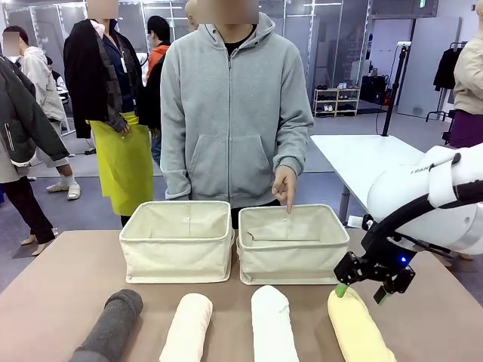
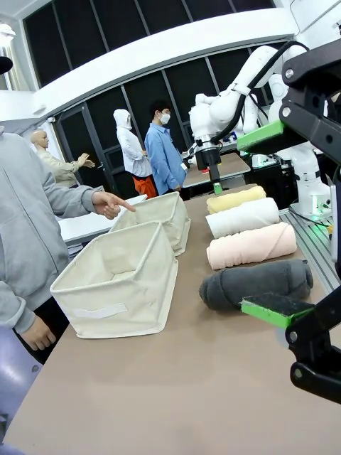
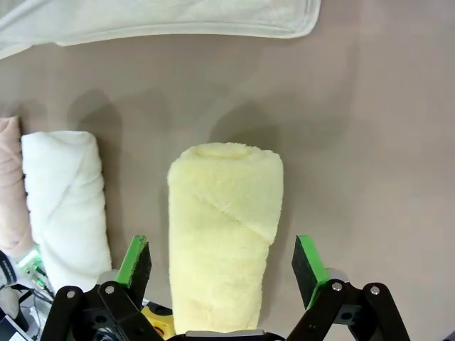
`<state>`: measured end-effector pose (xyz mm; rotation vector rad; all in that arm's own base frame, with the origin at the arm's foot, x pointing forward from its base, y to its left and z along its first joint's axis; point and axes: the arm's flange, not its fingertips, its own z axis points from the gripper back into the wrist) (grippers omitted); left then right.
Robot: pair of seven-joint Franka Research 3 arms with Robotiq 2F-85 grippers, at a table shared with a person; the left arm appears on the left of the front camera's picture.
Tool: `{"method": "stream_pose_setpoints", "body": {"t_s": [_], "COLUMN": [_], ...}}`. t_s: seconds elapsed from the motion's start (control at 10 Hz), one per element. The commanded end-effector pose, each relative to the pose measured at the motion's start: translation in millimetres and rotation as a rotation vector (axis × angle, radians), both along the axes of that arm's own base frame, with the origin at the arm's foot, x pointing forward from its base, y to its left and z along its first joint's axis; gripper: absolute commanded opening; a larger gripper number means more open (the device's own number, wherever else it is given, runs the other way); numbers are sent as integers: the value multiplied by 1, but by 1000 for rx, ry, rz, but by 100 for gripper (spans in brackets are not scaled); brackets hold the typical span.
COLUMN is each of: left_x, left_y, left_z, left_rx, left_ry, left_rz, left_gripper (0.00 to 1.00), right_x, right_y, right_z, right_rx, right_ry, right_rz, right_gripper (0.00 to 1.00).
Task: Divide the towels into two baskets.
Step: Pick up one hotel-folded towel and place it in the Fabric basket indicated by the person.
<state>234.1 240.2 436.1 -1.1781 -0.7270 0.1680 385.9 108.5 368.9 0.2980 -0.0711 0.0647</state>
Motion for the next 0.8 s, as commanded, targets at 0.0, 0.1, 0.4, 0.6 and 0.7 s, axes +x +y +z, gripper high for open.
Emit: {"method": "stream_pose_setpoints", "body": {"t_s": [0.0, 0.1, 0.4, 0.6, 0.7], "left_x": [-2, -2, -2, -2, -2], "left_y": [1, 1, 1, 1, 1], "left_z": [1, 1, 1, 1, 1], "left_rx": [-9, -9, -9, -9, -9], "left_ry": [-19, -19, -19, -19, -19], "left_rz": [-4, -4, -4, -4, -4], "left_gripper": [100, 100, 100, 100, 100], "right_x": [-13, -15, -23, -29, -30], "right_y": [8, 9, 12, 12, 11], "right_z": [-13, -21, -46, -54, -56], "right_rx": [-62, -83, -121, -116, -123], "right_ry": [7, 20, 49, 67, 67], "right_rz": [-20, -6, 24, 35, 37], "right_gripper": [100, 100, 100, 100, 92]}}
